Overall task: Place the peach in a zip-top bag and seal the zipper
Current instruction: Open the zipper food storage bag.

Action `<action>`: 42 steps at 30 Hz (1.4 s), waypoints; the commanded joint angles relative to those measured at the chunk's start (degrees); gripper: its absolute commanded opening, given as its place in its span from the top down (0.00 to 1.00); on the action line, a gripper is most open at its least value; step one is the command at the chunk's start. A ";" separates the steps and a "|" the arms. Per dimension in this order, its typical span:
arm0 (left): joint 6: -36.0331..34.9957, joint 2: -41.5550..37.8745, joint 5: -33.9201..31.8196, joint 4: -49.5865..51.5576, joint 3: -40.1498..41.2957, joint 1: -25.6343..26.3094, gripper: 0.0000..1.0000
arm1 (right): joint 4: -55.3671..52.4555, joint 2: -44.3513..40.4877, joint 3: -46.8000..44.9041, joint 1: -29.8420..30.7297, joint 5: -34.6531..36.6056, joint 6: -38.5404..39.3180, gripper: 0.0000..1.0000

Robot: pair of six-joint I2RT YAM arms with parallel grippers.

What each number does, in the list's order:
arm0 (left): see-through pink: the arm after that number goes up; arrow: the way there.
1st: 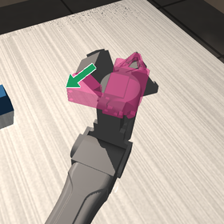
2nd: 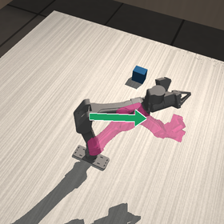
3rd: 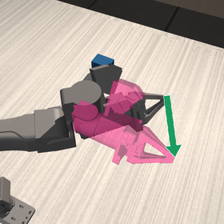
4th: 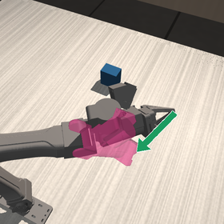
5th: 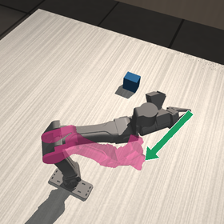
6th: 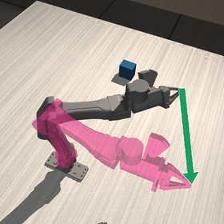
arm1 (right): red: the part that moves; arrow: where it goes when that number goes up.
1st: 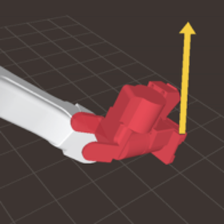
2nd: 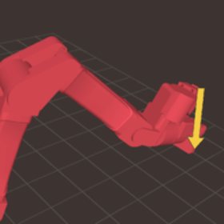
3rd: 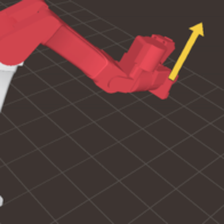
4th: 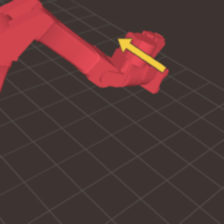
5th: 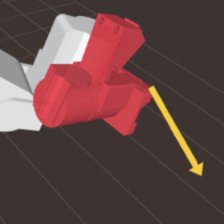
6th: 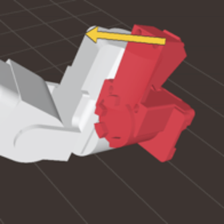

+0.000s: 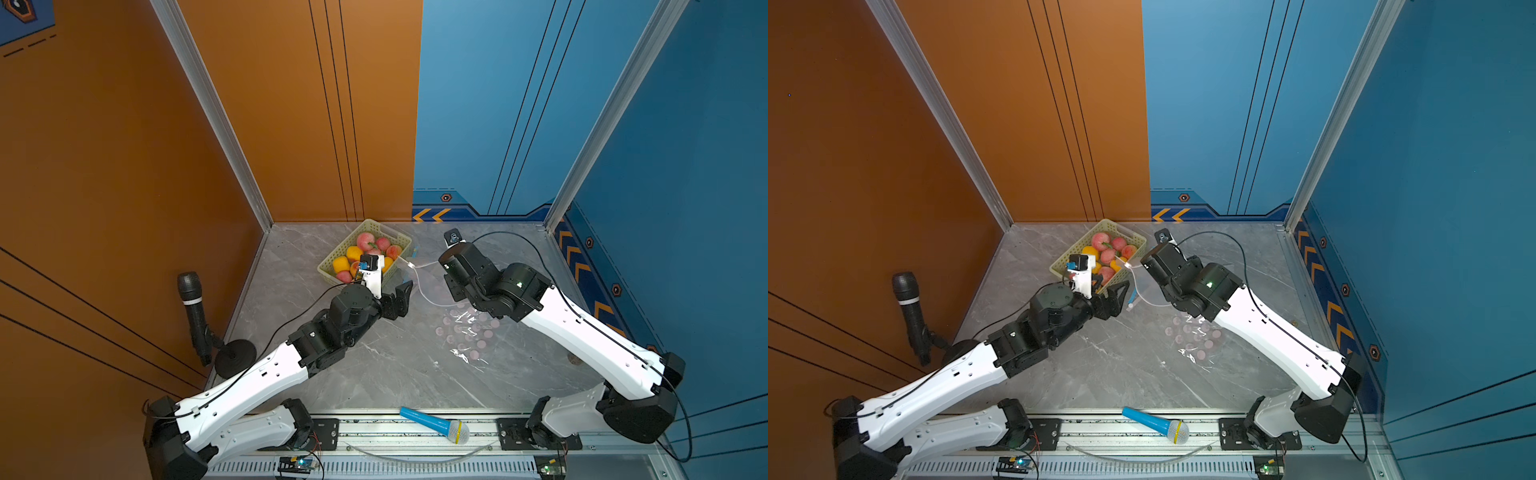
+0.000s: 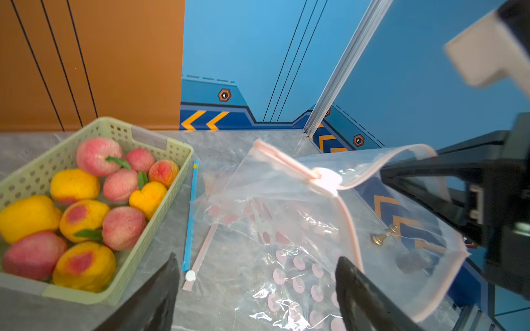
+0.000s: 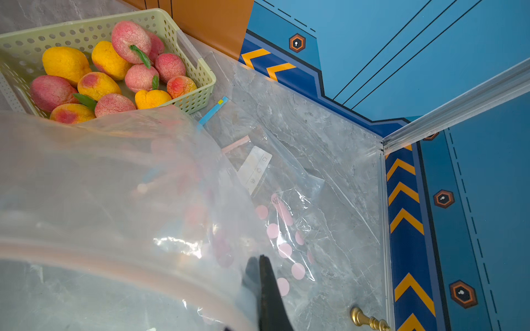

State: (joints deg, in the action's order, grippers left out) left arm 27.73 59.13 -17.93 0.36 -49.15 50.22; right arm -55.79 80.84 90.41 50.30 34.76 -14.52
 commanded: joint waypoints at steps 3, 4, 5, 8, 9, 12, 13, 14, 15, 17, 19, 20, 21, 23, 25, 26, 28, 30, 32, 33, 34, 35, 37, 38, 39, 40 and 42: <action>5.88 -0.97 -1.32 -3.37 0.19 0.54 0.17 | 4.08 -2.08 -2.74 0.32 -0.17 -2.81 1.00; 4.71 -1.85 -1.16 -3.19 0.19 0.21 0.17 | 3.99 -1.93 -2.86 0.26 -0.37 -2.49 1.00; 3.16 -2.68 -0.89 -2.85 0.10 -0.09 0.17 | 3.96 -1.99 -2.99 0.27 -0.54 -2.20 1.00; 0.14 -5.14 0.24 -0.40 -0.13 -2.00 0.17 | 3.83 -1.97 -3.40 0.25 -1.28 -1.74 1.00; 0.63 -5.79 0.85 0.50 0.12 -2.95 0.17 | 3.80 -1.97 -3.60 0.30 -1.22 -1.77 1.00; 4.27 -7.24 3.69 0.32 1.81 -5.52 0.16 | 3.87 -1.67 -3.92 0.31 -1.66 -2.34 1.00; 5.41 -7.32 4.61 -0.08 2.41 -5.66 0.15 | 4.05 -1.56 -4.01 0.27 -1.95 -2.65 1.00; 6.08 -7.17 5.43 -0.01 2.64 -5.65 0.15 | 4.11 -1.39 -3.92 0.27 -2.22 -3.02 1.00; 6.96 -6.85 6.60 0.20 2.65 -5.35 0.15 | 4.20 -1.18 -3.81 0.36 -2.86 -3.75 1.00; 8.52 -5.70 7.47 1.60 2.14 -4.18 0.15 | 4.55 -1.12 -3.32 0.41 -4.38 -4.92 1.00; 9.57 -4.00 6.88 3.10 1.20 -1.67 0.15 | 5.16 -0.96 -2.90 0.41 -6.27 -6.15 1.00; 9.94 -2.88 6.37 3.45 0.78 -0.45 0.15 | 5.48 -0.98 -2.80 0.49 -7.02 -6.63 1.00; 10.20 -1.78 5.88 3.31 0.39 0.97 0.15 | 5.90 -0.94 -2.72 0.57 -7.74 -7.11 1.00; 10.85 0.33 4.53 2.37 -0.16 3.13 0.10 | 6.45 -0.81 -2.86 1.07 -8.02 -7.99 1.00; 11.94 2.02 3.65 0.30 -0.34 4.80 0.09 | 6.90 -0.72 -3.08 1.51 -7.91 -8.82 1.00; 12.39 2.66 3.38 -0.63 -0.25 5.33 0.08 | 6.97 -0.75 -3.20 1.63 -7.87 -9.21 1.00; 13.91 3.42 1.53 -1.57 0.11 6.21 0.08 | 7.14 -0.88 -3.61 1.88 -7.98 -10.11 1.00; 15.67 3.53 -0.48 -2.42 1.16 6.37 0.12 | 7.48 -1.41 -4.08 2.15 -8.61 -10.99 1.00; 17.60 3.21 -3.17 -3.38 2.79 6.25 0.26 | 8.15 -2.19 -5.07 2.37 -9.64 -12.10 1.00; 18.26 2.97 -4.19 -4.07 3.51 6.04 0.31 | 8.77 -2.76 -5.76 2.51 -10.53 -12.65 1.00; 18.81 2.83 -4.83 -4.81 4.14 5.74 0.39 | 9.35 -3.32 -6.46 2.67 -11.49 -13.33 1.00; 19.17 2.51 -5.47 -5.28 4.63 5.56 0.44 | 9.91 -3.83 -7.04 2.74 -12.37 -13.85 1.00; 18.84 1.86 -6.02 -6.05 5.08 4.94 0.60 | 10.90 -4.74 -8.18 2.95 -14.53 -14.82 1.00; 18.23 1.18 -5.93 -5.50 4.95 4.29 0.70 | 11.29 -5.10 -8.56 2.96 -15.56 -15.21 1.00; 17.10 0.28 -5.88 -4.33 4.33 3.72 0.77 | 11.59 -5.55 -8.83 3.03 -16.41 -15.60 1.00; 15.59 -0.91 -6.18 -2.69 3.60 3.24 0.83 | 11.92 -5.93 -9.17 3.03 -17.53 -15.75 1.00; 11.88 -3.45 -7.15 2.04 1.27 2.96 0.91 | 12.79 -6.81 -9.70 3.00 -19.79 -16.10 1.00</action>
State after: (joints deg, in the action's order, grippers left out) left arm 43.94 59.86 -22.02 -1.80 -44.80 54.02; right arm -45.63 76.29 81.65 52.99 19.38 -28.38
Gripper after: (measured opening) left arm 0.121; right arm 0.047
